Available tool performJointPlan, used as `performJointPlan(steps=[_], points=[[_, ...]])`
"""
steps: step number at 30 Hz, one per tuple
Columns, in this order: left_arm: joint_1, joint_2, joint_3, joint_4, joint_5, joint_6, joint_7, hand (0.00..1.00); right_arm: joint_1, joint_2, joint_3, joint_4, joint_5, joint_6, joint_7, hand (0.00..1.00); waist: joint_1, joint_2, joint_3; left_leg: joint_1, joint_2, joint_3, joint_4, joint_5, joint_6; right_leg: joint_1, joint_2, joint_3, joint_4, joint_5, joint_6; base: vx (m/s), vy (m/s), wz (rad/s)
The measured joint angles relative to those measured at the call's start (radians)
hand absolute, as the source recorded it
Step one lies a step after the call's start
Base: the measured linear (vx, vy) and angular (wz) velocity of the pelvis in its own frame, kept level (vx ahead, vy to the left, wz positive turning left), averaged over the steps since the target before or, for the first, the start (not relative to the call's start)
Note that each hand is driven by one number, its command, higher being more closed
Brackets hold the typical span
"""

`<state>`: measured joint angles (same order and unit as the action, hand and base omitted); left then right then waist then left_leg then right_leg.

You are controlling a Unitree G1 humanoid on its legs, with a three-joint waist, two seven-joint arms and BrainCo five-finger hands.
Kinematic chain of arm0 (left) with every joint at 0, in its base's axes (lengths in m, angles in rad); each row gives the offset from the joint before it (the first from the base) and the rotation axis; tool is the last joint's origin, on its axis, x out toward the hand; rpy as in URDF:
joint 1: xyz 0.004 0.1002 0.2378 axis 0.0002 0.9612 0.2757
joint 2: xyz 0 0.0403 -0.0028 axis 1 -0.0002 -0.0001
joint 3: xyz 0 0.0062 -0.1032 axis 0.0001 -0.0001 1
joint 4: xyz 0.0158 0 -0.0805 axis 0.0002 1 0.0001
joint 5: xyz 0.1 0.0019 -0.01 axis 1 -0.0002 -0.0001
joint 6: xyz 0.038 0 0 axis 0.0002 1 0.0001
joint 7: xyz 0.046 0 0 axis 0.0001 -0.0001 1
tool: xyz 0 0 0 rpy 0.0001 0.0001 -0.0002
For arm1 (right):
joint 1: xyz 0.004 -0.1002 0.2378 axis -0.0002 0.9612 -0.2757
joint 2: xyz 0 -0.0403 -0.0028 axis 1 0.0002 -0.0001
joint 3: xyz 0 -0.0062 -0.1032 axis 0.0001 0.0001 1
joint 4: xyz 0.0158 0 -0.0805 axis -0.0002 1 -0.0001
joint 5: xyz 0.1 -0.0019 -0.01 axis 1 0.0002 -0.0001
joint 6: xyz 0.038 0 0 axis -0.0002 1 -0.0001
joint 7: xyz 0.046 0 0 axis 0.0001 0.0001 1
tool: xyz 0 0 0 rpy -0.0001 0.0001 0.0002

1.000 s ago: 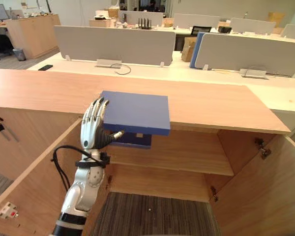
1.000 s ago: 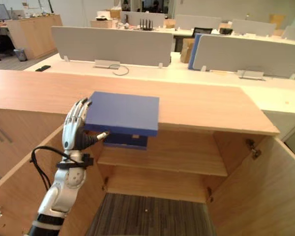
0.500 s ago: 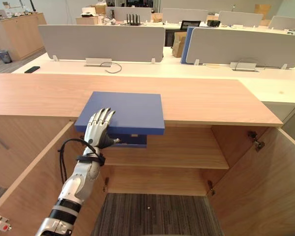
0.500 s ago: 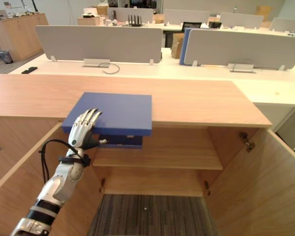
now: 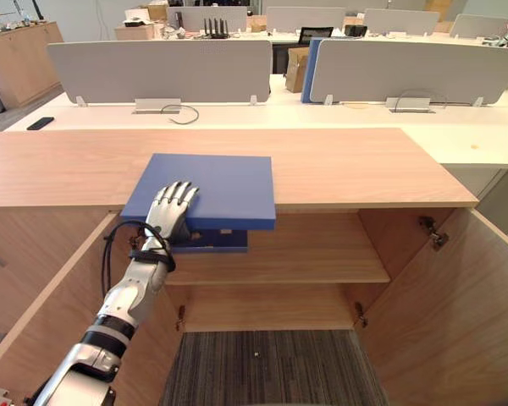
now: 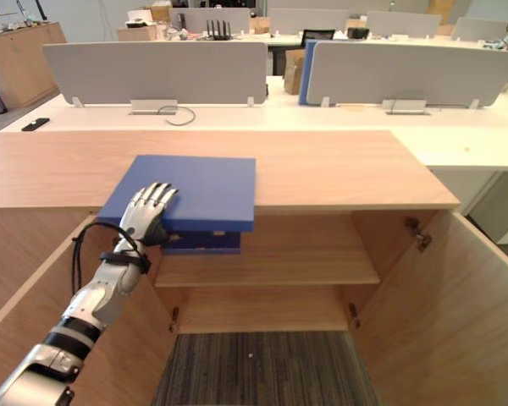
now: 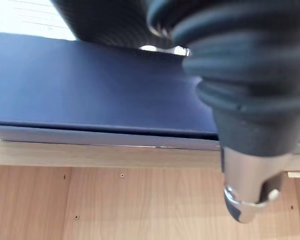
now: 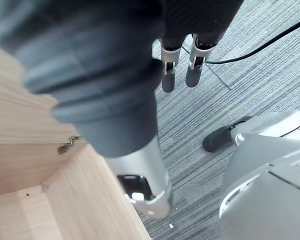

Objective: Walk over to the cabinet, pick up the folder, carry it to the office cabinet, place the folder inside the office cabinet, then close the office cabinet door

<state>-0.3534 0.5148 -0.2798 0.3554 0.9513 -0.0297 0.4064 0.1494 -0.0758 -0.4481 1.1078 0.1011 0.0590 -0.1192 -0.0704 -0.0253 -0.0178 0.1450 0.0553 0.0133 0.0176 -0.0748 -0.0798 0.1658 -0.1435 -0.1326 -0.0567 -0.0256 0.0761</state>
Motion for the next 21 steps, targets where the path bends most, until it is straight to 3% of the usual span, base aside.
performJointPlan(steps=[4, 5, 21], points=[[-0.030, 0.002, -0.003, 0.049, 0.005, 0.004, 0.001, 0.00, -0.001, -0.001, -0.002, 0.005, 0.001, 0.000, 0.000, 0.00, -0.004, 0.000, 0.002, 0.001, 0.000, 0.001, -0.002, 0.000, 0.000, 0.002, 0.000, 0.000, -0.005, 0.001, 0.000, 0.00, 0.000, 0.00], [-0.039, 0.002, -0.004, 0.060, 0.017, 0.006, 0.001, 1.00, -0.001, -0.001, -0.002, 0.005, 0.002, 0.000, 0.000, 0.00, -0.006, -0.001, 0.003, 0.006, 0.000, 0.001, -0.004, 0.000, 0.000, 0.007, 0.000, 0.000, -0.007, 0.001, 0.000, 0.00, 0.000, 0.00], [-0.131, 0.011, -0.006, 0.108, 0.034, 0.027, 0.083, 1.00, -0.032, -0.034, -0.004, 0.033, 0.007, -0.003, -0.002, 0.00, -0.030, 0.007, 0.025, 0.030, -0.002, 0.008, -0.016, -0.004, 0.002, 0.031, 0.001, 0.003, -0.025, 0.005, -0.006, 0.00, 0.002, 0.00]])
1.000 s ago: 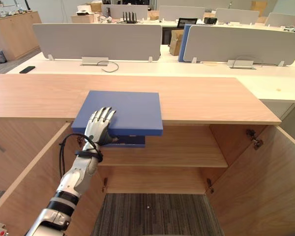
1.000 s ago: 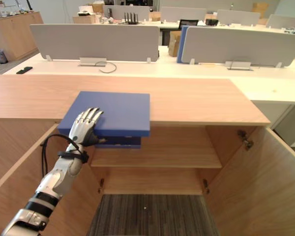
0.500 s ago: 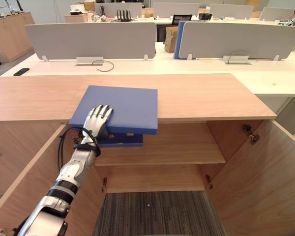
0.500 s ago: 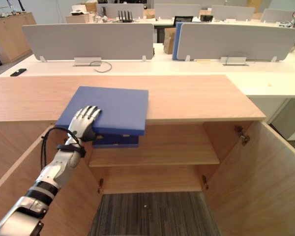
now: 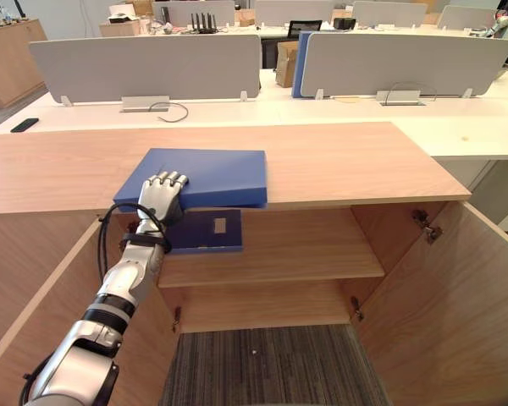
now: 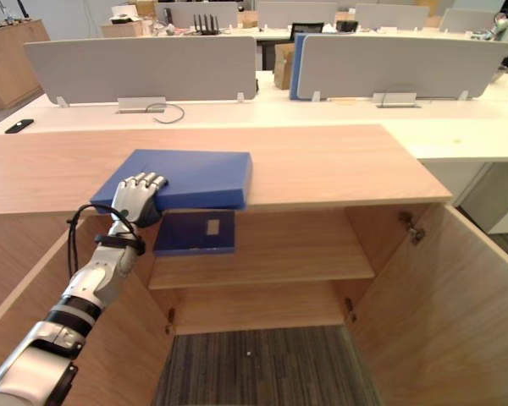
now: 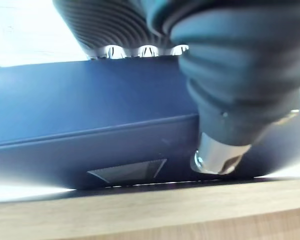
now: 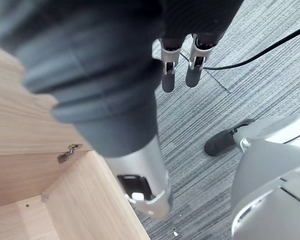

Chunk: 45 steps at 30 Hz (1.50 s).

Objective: Walk over to the cabinet, pick up the folder, carry it to the office cabinet, place the folder inside the office cabinet, then close the office cabinet door

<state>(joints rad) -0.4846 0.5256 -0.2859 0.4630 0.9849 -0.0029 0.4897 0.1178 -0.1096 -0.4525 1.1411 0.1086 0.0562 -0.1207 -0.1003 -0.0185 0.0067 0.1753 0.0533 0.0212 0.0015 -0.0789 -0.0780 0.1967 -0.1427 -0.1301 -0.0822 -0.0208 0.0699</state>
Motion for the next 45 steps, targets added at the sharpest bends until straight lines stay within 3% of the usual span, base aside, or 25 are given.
performJointPlan(steps=[6, 7, 9, 12, 14, 16, 18, 21, 24, 26, 31, 35, 42, 45], points=[[0.004, -0.007, 0.017, -0.022, -0.004, 0.010, 0.004, 1.00, -0.003, 0.000, 0.000, 0.002, 0.029, -0.001, -0.001, 0.00, -0.007, 0.005, 0.006, 0.000, 0.000, 0.000, 0.000, 0.000, 0.000, -0.001, 0.000, 0.000, 0.000, 0.000, 0.000, -0.01, 0.003, 0.00], [0.039, -0.020, 0.049, -0.087, -0.008, 0.015, 0.005, 1.00, -0.006, 0.000, -0.003, 0.002, 0.032, -0.001, -0.001, 0.00, -0.010, 0.005, 0.010, -0.001, 0.000, 0.000, 0.000, 0.000, 0.000, -0.001, 0.000, 0.000, 0.000, 0.000, 0.000, 0.00, 0.000, 0.00], [0.121, -0.068, 0.109, -0.218, -0.021, 0.015, 0.003, 1.00, -0.008, 0.002, -0.025, 0.002, 0.072, -0.002, -0.005, 0.00, -0.014, 0.006, 0.016, -0.001, 0.000, 0.001, -0.001, -0.002, 0.001, -0.002, 0.000, 0.001, 0.000, 0.000, 0.000, 0.00, 0.000, 0.00], [0.287, -0.211, 0.200, -0.456, -0.148, 0.001, 0.039, 1.00, -0.003, 0.012, -0.035, -0.023, 0.239, -0.027, -0.055, 0.00, -0.010, 0.010, 0.025, -0.006, 0.001, 0.009, 0.001, -0.006, 0.001, -0.009, 0.000, 0.019, 0.006, 0.000, 0.001, 0.01, 0.021, -0.10], [0.380, -0.311, 0.249, -0.614, -0.275, -0.040, 0.071, 1.00, 0.016, 0.049, -0.018, -0.136, 0.337, -0.058, -0.091, 0.00, 0.004, 0.011, 0.026, -0.020, 0.006, 0.025, 0.005, -0.008, 0.001, -0.040, 0.003, 0.039, 0.024, 0.000, 0.001, 0.01, 0.021, -0.23], [0.440, -0.373, 0.266, -0.700, -0.473, -0.101, 0.073, 1.00, 0.056, 0.089, 0.027, -0.335, 0.419, -0.091, -0.119, 0.00, 0.008, 0.012, 0.029, -0.011, 0.008, 0.033, 0.007, -0.008, 0.001, -0.041, 0.004, 0.053, 0.039, -0.001, 0.001, -0.02, 0.016, -0.15], [0.505, -0.424, 0.271, -0.756, -0.738, -0.167, 0.054, 1.00, 0.087, 0.125, 0.077, -0.578, 0.466, -0.149, -0.138, 0.00, 0.009, 0.012, 0.031, 0.003, 0.012, 0.048, 0.008, -0.012, 0.003, -0.040, 0.006, 0.060, 0.056, -0.002, 0.003, -0.05, 0.024, -0.15], [0.581, -0.468, 0.274, -0.778, -1.047, -0.215, -0.003, 1.00, 0.118, 0.169, 0.128, -0.911, 0.455, -0.222, -0.187, 0.00, 0.021, 0.006, 0.032, 0.002, 0.016, 0.065, 0.027, -0.025, 0.004, -0.043, 0.004, 0.067, 0.070, -0.010, 0.015, -0.10, -0.001, -0.14], [0.631, -0.498, 0.286, -0.807, -1.252, -0.225, -0.040, 1.00, 0.127, 0.170, 0.180, -1.140, 0.381, -0.243, -0.238, 0.00, 0.035, 0.005, 0.032, -0.003, 0.019, 0.073, 0.034, -0.026, 0.001, -0.052, 0.005, 0.072, 0.077, -0.018, 0.028, -0.06, -0.019, -0.10], [0.637, -0.513, 0.292, -0.811, -1.316, -0.233, -0.059, 1.00, 0.125, 0.168, 0.203, -1.243, 0.309, -0.242, -0.254, 0.00, 0.039, 0.006, 0.031, -0.007, 0.021, 0.072, 0.035, -0.024, -0.002, -0.058, 0.011, 0.071, 0.081, -0.020, 0.029, -0.02, -0.017, 0.01], [0.635, -0.518, 0.290, -0.814, -1.384, -0.241, -0.139, 1.00, 0.022, 0.141, 0.240, -1.393, 0.259, -0.253, -0.201, 0.00, 0.035, 0.005, 0.027, -0.019, 0.025, 0.067, 0.040, -0.022, -0.006, -0.074, 0.017, 0.074, 0.084, -0.019, 0.029, 0.01, -0.002, 0.00], [0.598, -0.483, 0.270, -0.800, -1.410, -0.241, -0.202, 1.00, -0.132, 0.050, 0.304, -1.418, 0.260, -0.258, -0.128, 0.00, 0.037, 0.005, 0.028, -0.023, 0.023, 0.058, 0.042, -0.022, -0.005, -0.075, 0.016, 0.073, 0.085, -0.017, 0.031, 0.00, 0.008, 0.04], [0.536, -0.427, 0.225, -0.666, -1.423, -0.241, -0.279, 1.00, -0.422, -0.134, 0.412, -1.394, 0.309, -0.265, 0.007, 0.00, 0.045, 0.005, 0.027, -0.040, 0.018, 0.037, 0.059, -0.024, -0.002, -0.074, 0.010, 0.056, 0.087, -0.011, 0.040, -0.03, 0.010, 0.08], [0.515, -0.410, 0.167, -0.642, -1.438, -0.241, -0.307, 1.00, -0.552, -0.190, 0.469, -1.268, 0.356, -0.273, 0.031, 0.00, 0.050, 0.004, 0.026, -0.054, 0.013, 0.025, 0.070, -0.023, 0.001, -0.076, 0.004, 0.051, 0.087, -0.010, 0.041, -0.04, 0.010, 0.10]])
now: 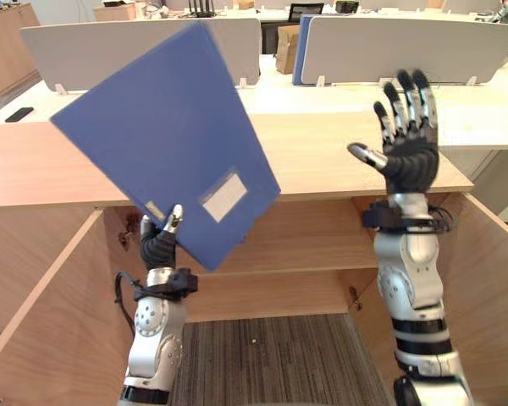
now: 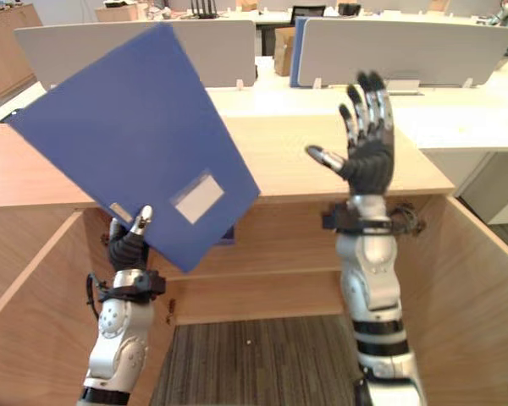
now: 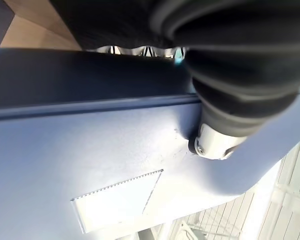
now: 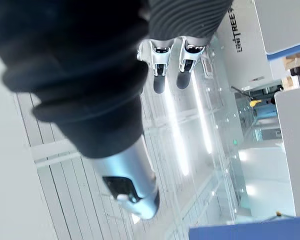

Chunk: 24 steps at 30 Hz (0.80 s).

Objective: Walk over to the cabinet, pick up the folder, carry it to the office cabinet, place the folder inside the office cabinet, then close the office cabinet door

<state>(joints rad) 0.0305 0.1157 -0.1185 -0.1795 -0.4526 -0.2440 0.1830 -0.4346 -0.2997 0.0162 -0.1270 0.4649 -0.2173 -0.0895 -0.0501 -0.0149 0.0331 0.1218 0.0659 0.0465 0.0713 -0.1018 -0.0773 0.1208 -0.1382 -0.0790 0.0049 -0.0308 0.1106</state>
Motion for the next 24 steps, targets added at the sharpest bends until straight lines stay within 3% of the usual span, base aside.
performJointPlan(steps=[9, 24], points=[[-0.040, 0.053, -0.081, 0.086, -0.024, 0.000, -0.035, 1.00, -0.288, -0.160, 0.141, 0.268, 0.069, 0.023, -0.002, 0.00, 0.009, 0.000, -0.001, -0.038, -0.005, -0.018, 0.027, 0.005, 0.006, -0.018, -0.005, -0.006, 0.000, 0.014, -0.005, -0.04, 0.009, 0.05], [-0.050, 0.109, -0.153, 0.107, -0.059, 0.000, -0.058, 1.00, -0.350, -0.192, 0.261, 0.405, 0.110, 0.045, 0.029, 0.00, 0.013, -0.004, -0.023, -0.071, -0.007, -0.041, 0.039, 0.028, 0.006, -0.033, -0.004, -0.019, -0.002, 0.032, -0.021, -0.05, 0.011, 0.04]])
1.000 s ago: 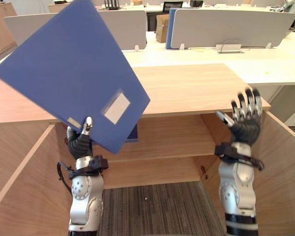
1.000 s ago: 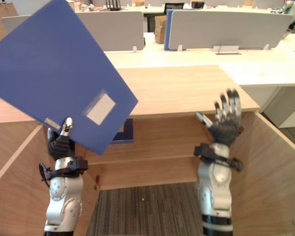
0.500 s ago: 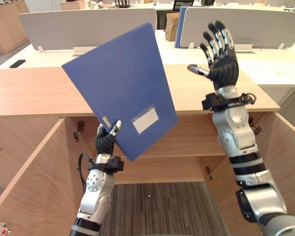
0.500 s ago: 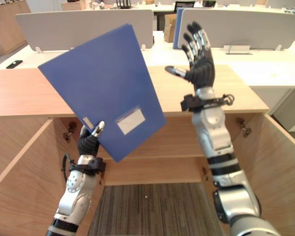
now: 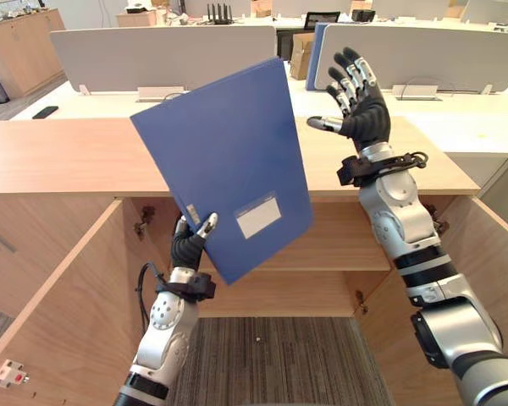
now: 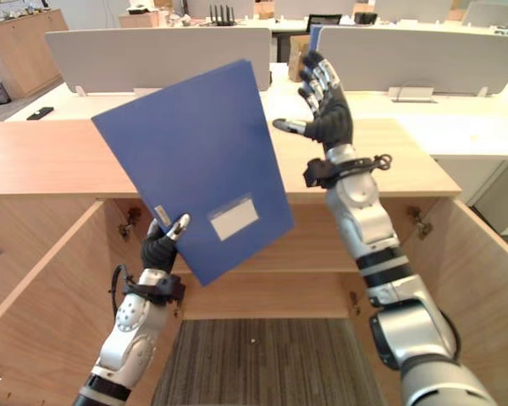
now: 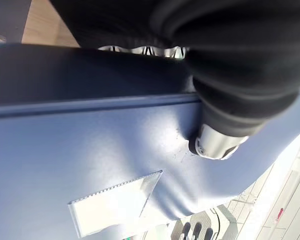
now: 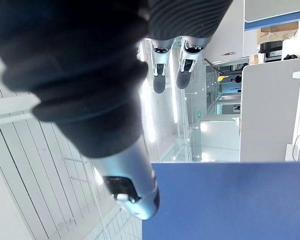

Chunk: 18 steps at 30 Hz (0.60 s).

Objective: Walk over to the cabinet, pick up the folder, carry it to the office cabinet, place the folder inside the office cabinet, then close the office cabinet door

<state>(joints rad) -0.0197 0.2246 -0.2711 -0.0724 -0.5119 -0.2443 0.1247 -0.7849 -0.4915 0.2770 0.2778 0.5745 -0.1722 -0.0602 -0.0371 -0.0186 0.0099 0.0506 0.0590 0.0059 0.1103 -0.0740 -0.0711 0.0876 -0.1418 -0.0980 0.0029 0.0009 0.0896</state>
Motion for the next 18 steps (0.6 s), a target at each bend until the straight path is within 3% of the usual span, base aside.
performJointPlan(steps=[12, 18], points=[[-0.030, 0.021, -0.031, -0.017, -0.048, -0.004, -0.024, 1.00, -0.006, -0.002, 0.086, 0.090, 0.005, 0.045, 0.064, 0.00, 0.001, -0.003, -0.003, -0.013, 0.000, -0.002, -0.005, 0.016, -0.001, -0.002, 0.002, -0.002, -0.027, 0.025, -0.001, -0.02, 0.005, 0.00], [-0.045, 0.059, -0.046, -0.027, -0.049, -0.009, -0.023, 1.00, -0.006, -0.012, 0.152, 0.119, 0.035, 0.045, 0.140, 0.00, 0.001, -0.012, -0.013, -0.013, 0.001, -0.002, -0.006, 0.018, -0.002, -0.001, 0.003, -0.002, -0.032, 0.029, -0.002, 0.00, 0.000, 0.00]])
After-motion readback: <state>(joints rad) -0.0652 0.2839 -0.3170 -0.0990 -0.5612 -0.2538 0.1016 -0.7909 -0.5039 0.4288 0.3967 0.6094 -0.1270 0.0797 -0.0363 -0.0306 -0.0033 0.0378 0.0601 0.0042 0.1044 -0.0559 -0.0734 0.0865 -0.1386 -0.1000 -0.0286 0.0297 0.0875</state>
